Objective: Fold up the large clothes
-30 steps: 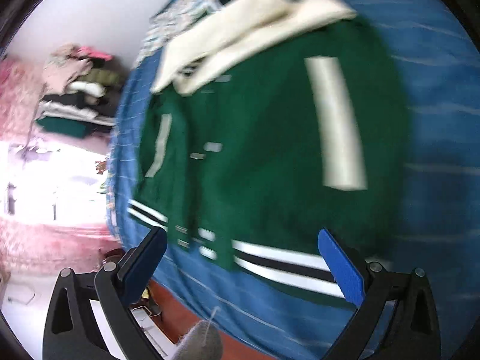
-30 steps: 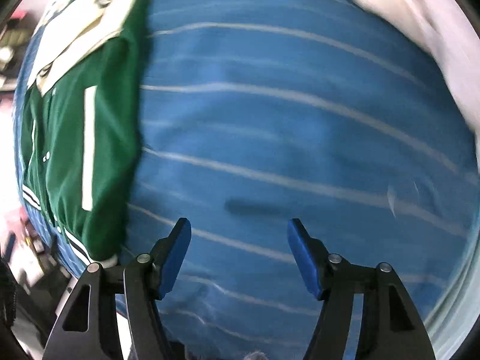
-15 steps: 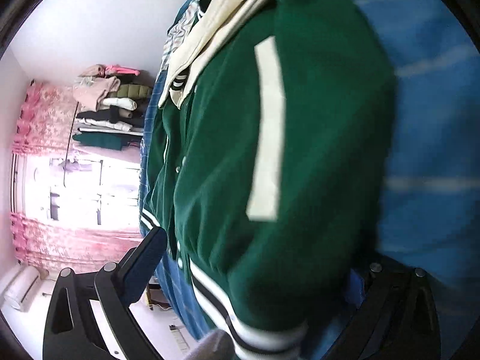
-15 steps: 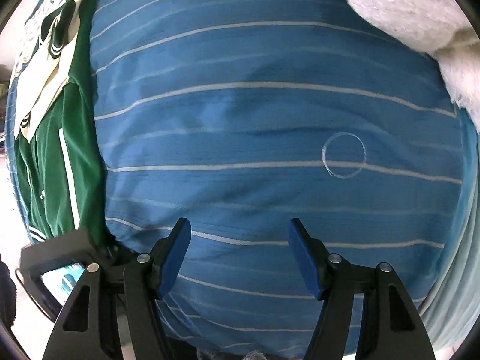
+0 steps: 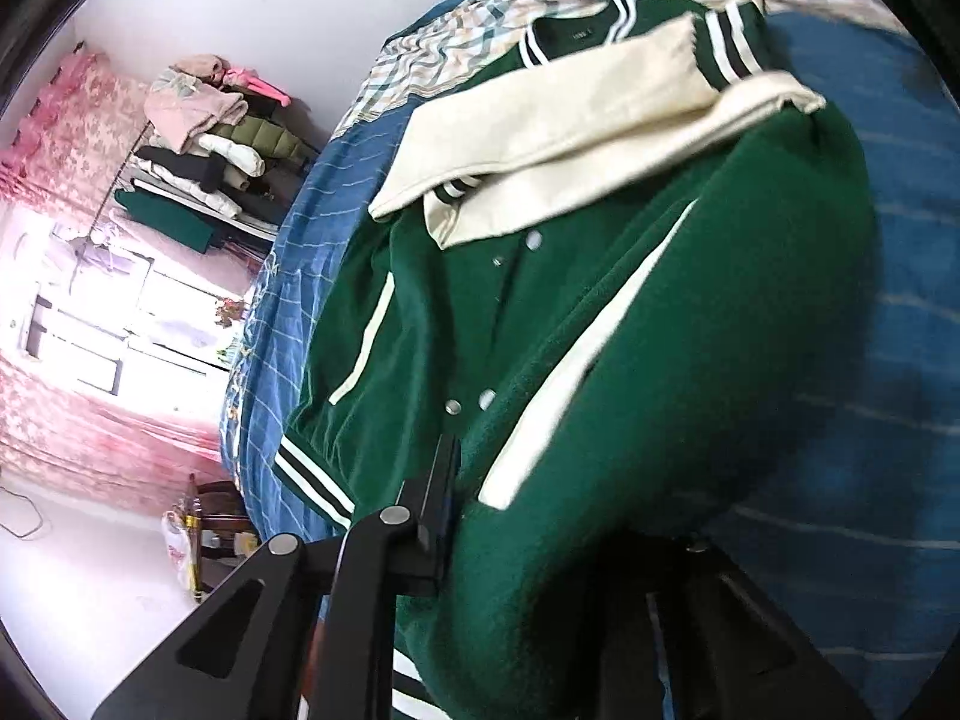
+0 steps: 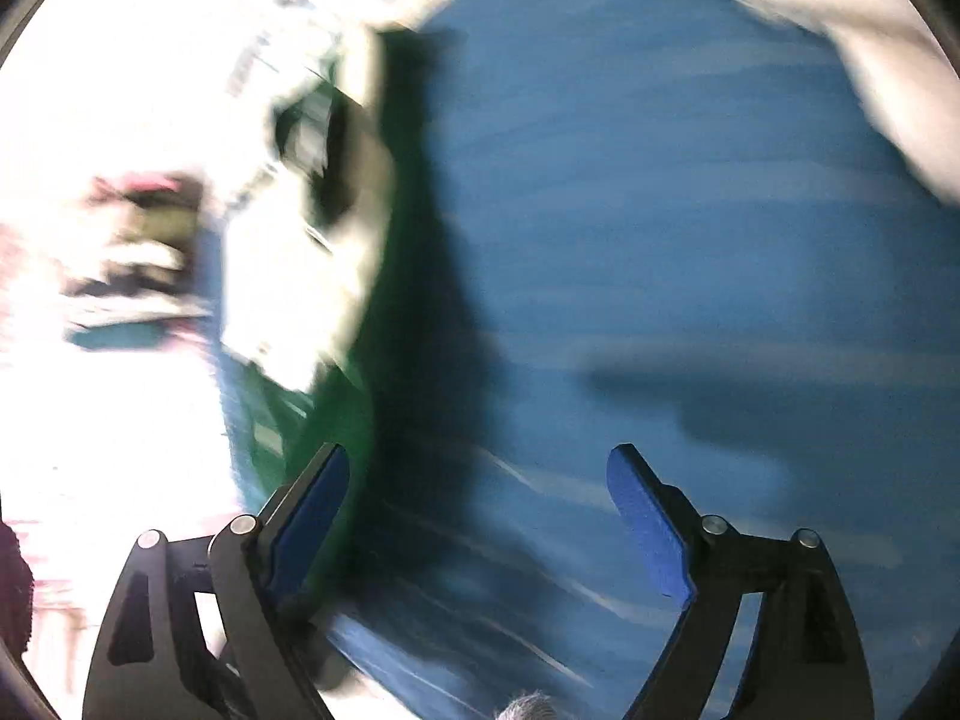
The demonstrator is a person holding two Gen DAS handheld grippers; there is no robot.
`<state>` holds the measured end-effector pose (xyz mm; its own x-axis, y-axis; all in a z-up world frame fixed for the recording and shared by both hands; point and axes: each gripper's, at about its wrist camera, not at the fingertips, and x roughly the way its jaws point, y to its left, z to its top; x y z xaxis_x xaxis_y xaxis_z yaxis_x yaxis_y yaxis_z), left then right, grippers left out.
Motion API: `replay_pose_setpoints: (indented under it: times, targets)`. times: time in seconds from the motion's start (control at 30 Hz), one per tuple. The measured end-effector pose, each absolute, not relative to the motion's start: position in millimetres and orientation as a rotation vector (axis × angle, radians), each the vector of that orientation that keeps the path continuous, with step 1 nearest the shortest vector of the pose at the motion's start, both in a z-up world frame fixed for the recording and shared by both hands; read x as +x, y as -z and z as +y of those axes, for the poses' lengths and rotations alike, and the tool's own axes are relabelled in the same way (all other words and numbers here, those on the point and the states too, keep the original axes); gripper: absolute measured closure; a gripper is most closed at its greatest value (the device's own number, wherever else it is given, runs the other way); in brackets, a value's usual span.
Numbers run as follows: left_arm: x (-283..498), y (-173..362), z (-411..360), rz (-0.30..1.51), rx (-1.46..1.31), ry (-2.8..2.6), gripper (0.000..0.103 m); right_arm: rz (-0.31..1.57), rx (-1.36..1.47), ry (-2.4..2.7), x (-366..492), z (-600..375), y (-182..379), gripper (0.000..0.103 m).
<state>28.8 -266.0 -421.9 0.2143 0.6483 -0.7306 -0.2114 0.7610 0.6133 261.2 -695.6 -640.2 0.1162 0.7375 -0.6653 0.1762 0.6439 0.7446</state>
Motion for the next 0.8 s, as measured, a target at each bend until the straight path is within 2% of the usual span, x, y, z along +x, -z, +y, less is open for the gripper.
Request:
replay_pose_setpoints:
  times: [0.13, 0.23, 0.27, 0.3, 0.33, 0.43, 0.67, 0.8]
  targets:
    - [32, 416, -250, 1.217, 0.377, -0.583, 0.087, 1.378, 0.955, -0.554, 330, -656, 661, 0.009]
    - [31, 414, -243, 1.218, 0.354, -0.540, 0.087, 1.489, 0.993, -0.539, 365, -630, 695, 0.012]
    - [32, 413, -237, 1.220, 0.329, -0.516, 0.087, 1.521, 1.005, -0.489, 371, -625, 705, 0.019]
    - [33, 412, -230, 1.225, 0.310, -0.487, 0.087, 1.532, 1.019, -0.473, 373, -617, 710, 0.050]
    - [34, 410, -226, 1.226, 0.300, -0.470, 0.087, 1.547, 0.996, -0.446, 377, -612, 707, 0.062]
    - [33, 397, -199, 1.221, 0.218, -0.408, 0.087, 1.516, 0.865, -0.420, 383, -586, 673, 0.075]
    - [29, 382, -95, 1.250, -0.102, -0.385, 0.087, 1.446, 0.702, -0.431, 401, -498, 542, 0.080]
    - [29, 376, -29, 1.256, -0.246, -0.432, 0.085, 1.453, 0.594, -0.450, 414, -412, 512, 0.081]
